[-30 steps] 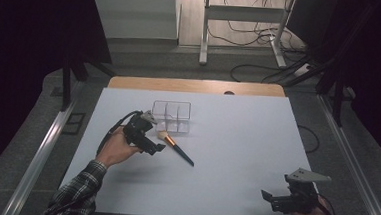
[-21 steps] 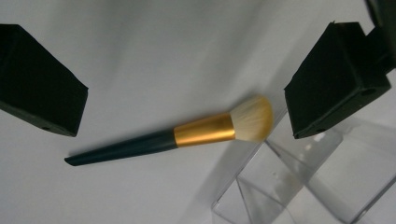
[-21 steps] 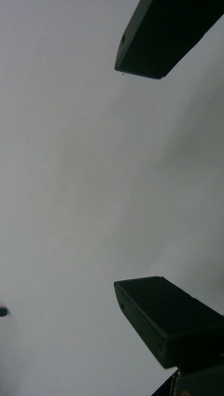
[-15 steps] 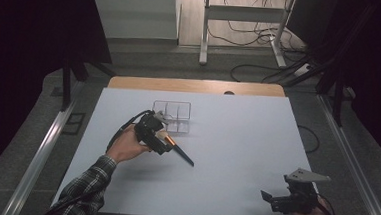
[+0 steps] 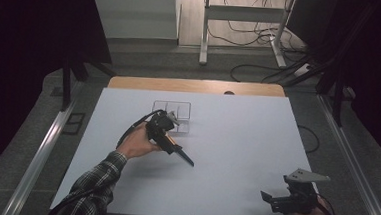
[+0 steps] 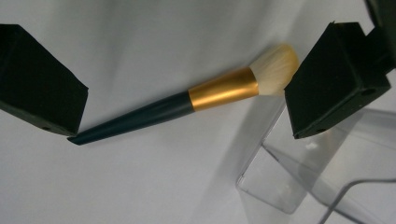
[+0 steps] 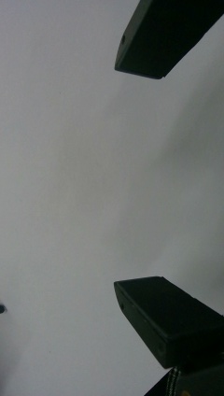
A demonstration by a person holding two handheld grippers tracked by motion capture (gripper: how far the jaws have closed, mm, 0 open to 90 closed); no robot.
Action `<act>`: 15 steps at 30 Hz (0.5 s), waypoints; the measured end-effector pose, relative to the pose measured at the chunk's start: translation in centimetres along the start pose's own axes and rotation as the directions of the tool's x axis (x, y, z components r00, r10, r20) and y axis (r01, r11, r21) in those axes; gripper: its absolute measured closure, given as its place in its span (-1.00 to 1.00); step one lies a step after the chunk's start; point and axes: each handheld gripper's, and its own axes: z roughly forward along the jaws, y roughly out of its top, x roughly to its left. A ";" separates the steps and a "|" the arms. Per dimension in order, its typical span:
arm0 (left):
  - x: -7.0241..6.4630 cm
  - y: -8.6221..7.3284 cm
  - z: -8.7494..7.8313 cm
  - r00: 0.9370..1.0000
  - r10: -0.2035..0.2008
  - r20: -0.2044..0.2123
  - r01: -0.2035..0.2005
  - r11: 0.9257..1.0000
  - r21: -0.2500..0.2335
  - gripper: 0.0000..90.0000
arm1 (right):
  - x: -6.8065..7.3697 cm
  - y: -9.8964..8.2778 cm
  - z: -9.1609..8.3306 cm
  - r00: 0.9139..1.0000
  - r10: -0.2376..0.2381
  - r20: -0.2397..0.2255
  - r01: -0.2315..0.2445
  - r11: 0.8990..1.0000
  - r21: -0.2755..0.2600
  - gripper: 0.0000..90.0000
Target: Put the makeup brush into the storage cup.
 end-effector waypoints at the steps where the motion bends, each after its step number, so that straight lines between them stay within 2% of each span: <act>1: 0.1 0.1 0.2 1.000 0.002 0.004 -0.002 1.000 0.004 -1.00 | 0.0 0.0 0.0 1.000 0.000 -0.001 0.000 1.000 0.000 -1.00; 8: 0.4 0.1 1.0 1.000 0.003 0.018 -0.003 1.000 0.019 -1.00 | 0.0 0.0 0.0 1.000 -0.005 -0.005 0.005 1.000 0.004 -1.00; 15: 0.3 0.0 2.5 0.999 0.030 0.037 -0.032 0.998 0.047 -1.00 | 0.0 -0.1 0.0 1.000 -0.008 -0.008 0.008 1.000 0.009 -1.00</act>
